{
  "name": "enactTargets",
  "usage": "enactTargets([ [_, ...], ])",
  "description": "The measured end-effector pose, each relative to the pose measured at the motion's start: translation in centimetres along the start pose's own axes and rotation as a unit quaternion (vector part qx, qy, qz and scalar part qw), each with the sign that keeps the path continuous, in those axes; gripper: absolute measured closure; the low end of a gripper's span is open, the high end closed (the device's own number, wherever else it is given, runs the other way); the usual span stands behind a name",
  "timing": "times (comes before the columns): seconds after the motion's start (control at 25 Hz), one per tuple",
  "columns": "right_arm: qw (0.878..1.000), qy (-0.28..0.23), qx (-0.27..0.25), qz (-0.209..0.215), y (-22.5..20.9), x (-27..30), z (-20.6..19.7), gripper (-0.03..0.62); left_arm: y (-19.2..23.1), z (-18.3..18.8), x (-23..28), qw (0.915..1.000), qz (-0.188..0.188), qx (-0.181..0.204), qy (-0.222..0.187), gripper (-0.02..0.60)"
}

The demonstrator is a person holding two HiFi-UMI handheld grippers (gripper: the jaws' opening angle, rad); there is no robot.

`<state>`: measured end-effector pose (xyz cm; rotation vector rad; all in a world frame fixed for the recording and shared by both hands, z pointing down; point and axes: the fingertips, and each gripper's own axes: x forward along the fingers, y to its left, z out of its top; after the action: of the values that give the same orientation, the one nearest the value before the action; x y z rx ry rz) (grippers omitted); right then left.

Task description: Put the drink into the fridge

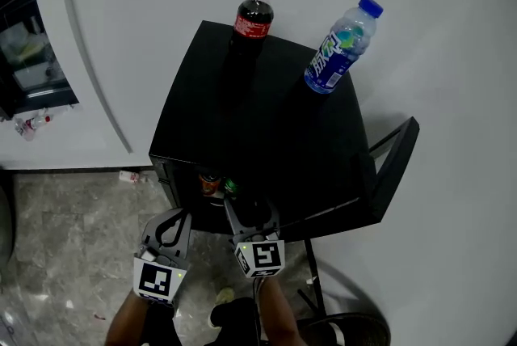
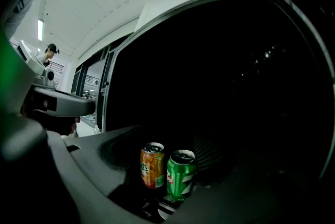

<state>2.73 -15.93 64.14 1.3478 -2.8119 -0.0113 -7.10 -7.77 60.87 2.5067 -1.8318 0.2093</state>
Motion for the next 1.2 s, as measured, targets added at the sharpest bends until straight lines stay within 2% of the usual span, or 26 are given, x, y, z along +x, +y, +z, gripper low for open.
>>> enactTargets([
  [0.36,1.0,0.007,0.021,-0.004,1.6,-3.4,7.1,0.306,-0.5,6.8,-2.9,0.9998,-0.016,0.008,-0.005,0.578],
  [0.52,0.999,0.013,0.024,-0.018,1.5,-5.1,10.8,0.355,-0.9,9.8,-3.8,0.9997,-0.024,0.004,0.0,0.578],
  [0.76,0.999,0.017,0.026,-0.037,1.8,-7.8,15.7,0.39,-1.6,14.4,-4.6,0.9992,-0.039,0.006,-0.001,0.578],
  [1.2,0.997,0.016,0.016,-0.07,2.8,-11.0,22.2,0.491,-3.3,20.5,-5.8,0.9978,-0.066,0.003,-0.003,0.578],
])
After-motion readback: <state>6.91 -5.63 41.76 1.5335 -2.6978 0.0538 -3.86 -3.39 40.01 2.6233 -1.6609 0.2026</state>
